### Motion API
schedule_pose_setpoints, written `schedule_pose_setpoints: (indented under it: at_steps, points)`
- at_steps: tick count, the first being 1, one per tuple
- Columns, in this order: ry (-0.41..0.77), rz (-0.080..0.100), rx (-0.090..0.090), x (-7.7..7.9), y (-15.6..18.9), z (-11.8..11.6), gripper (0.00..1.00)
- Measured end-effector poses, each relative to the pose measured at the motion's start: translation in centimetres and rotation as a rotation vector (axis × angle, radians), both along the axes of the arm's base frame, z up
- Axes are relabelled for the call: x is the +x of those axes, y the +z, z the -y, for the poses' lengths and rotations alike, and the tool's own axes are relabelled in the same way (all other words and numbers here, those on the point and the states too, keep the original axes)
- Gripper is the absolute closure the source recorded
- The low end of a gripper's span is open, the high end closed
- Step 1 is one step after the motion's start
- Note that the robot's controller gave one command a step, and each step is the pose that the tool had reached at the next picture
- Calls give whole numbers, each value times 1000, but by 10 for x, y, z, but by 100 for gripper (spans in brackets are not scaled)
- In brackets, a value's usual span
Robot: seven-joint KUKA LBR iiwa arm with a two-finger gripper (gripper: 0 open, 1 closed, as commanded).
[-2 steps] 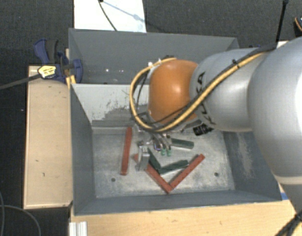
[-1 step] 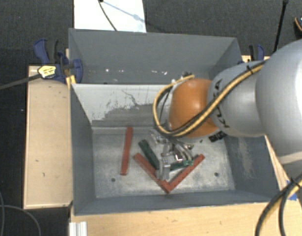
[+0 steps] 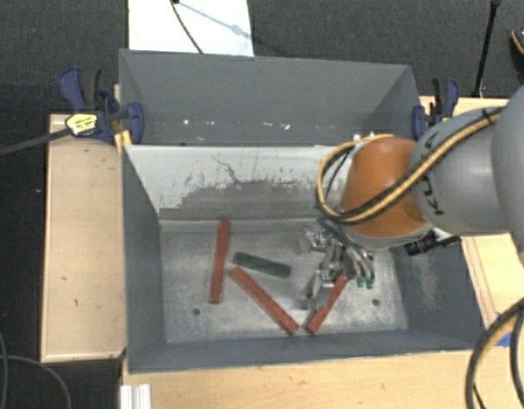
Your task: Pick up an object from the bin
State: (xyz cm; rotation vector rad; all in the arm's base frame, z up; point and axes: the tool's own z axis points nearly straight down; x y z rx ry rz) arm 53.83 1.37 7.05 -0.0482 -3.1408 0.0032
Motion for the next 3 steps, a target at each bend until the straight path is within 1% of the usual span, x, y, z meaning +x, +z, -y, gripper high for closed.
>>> schedule_pose_setpoints:
  at_steps: [1, 2, 3]
  points:
    - [40, 8, 5, 36, 3, -51, 0]
    - [33, 3, 3, 34, 2, -48, 100]
    - [39, 11, 5, 15, 172, -76, 100]
